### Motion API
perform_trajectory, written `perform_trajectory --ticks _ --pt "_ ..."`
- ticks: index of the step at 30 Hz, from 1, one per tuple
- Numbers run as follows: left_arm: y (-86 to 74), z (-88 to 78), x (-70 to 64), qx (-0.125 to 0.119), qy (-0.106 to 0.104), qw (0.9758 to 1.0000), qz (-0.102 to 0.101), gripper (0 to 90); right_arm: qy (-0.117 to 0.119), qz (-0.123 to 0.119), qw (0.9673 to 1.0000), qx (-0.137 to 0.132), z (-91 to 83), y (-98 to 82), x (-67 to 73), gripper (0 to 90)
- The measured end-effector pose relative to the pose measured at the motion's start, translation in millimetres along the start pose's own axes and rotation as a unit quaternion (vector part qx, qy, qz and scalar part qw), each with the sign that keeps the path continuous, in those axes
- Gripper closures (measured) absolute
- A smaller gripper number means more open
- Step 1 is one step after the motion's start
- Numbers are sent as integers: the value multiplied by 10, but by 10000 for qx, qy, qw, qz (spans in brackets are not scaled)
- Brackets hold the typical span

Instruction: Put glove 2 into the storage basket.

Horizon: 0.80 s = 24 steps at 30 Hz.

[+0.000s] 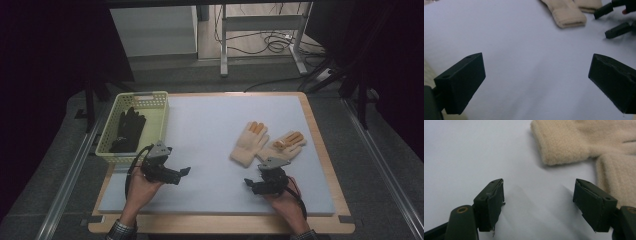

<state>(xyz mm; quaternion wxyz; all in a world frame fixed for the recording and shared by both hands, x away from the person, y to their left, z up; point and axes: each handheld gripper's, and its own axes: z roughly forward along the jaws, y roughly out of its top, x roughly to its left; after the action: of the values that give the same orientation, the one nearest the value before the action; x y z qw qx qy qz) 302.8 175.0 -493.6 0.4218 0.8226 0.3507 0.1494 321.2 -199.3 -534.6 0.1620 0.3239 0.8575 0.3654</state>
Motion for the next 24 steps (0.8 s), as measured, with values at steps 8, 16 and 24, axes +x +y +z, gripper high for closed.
perform_trajectory --ticks 8,16,24 --pt "-268 221 -62 331 127 9994 -24 11 -10 26 10000 25 2 3 -4 236" --pt "-450 362 -31 819 279 9962 -129 11 -22 55 10000 55 2 9 1 236" --pt "-458 357 -26 765 281 9965 -171 13 -37 120 9999 51 -6 15 6 241"
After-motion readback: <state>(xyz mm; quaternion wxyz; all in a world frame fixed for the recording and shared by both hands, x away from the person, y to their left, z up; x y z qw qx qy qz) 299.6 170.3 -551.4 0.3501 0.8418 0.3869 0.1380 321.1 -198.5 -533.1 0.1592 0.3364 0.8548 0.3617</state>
